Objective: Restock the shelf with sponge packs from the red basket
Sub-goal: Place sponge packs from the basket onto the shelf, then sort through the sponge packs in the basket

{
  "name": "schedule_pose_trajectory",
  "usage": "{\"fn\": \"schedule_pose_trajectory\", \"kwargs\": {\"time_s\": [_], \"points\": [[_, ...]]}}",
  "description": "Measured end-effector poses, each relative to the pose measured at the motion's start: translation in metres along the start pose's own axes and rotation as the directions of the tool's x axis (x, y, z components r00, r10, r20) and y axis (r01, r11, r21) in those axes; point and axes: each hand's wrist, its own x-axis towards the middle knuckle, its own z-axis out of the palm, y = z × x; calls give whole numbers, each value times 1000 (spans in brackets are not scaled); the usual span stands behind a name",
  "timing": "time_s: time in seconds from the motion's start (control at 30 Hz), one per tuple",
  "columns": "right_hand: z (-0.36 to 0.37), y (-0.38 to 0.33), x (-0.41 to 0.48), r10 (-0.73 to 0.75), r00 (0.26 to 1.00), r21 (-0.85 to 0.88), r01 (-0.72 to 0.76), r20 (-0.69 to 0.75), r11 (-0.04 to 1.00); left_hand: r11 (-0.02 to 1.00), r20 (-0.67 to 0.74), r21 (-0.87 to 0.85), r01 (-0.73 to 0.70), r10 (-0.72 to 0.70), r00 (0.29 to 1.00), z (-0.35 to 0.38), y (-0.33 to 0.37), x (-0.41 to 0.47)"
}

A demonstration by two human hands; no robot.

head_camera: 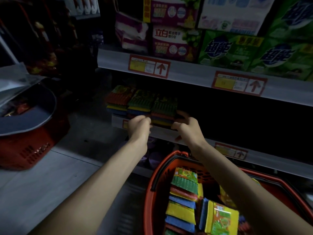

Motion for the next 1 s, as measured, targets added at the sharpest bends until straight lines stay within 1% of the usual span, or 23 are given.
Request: {"fn": "schedule_pose_trajectory", "kwargs": {"time_s": [0.1,0.23,0.37,0.47,0.57,0.63,0.73,0.77,0.83,0.87,0.9,0.97,1.0], "points": [[-10,1,1,-1,1000,-5,1,21,1000,1000,54,1,-8,8,999,-3,0,-4],[-27,3,-4,-27,998,3,27,52,1000,993,148,101,-57,42,988,-6,-6,-14],[-52,5,-17,-124,990,-115,132,74,985,991,251,126,-40,7,968,-1,-10,-37],[-84,6,-36,-171,973,-197,200,155,960,980,369,182,-85,13,929,6,-10,-56],[-120,10,-60,-204,955,-287,262,216,922,948,502,255,-191,39,864,9,-9,-79],[-144,13,-78,-211,943,-360,296,257,885,924,560,283,-256,57,827,12,-9,-93],[-173,21,-108,-207,927,-432,333,313,838,883,580,333,-332,86,810,18,-14,-112],[-181,25,-119,-203,930,-437,327,307,838,878,572,340,-338,92,815,21,-17,-117],[-194,37,-139,-165,951,-440,269,260,857,874,557,349,-338,97,825,27,-23,-126],[-200,43,-147,-140,962,-484,241,235,841,869,557,355,-346,100,824,30,-26,-130],[-204,49,-153,-125,967,-570,234,224,788,860,563,365,-357,102,821,34,-28,-134],[-210,58,-161,-109,958,-731,273,265,625,847,580,378,-374,98,809,39,-33,-142],[-211,61,-162,-103,947,-776,308,303,551,842,585,378,-384,104,804,41,-35,-145]]}}
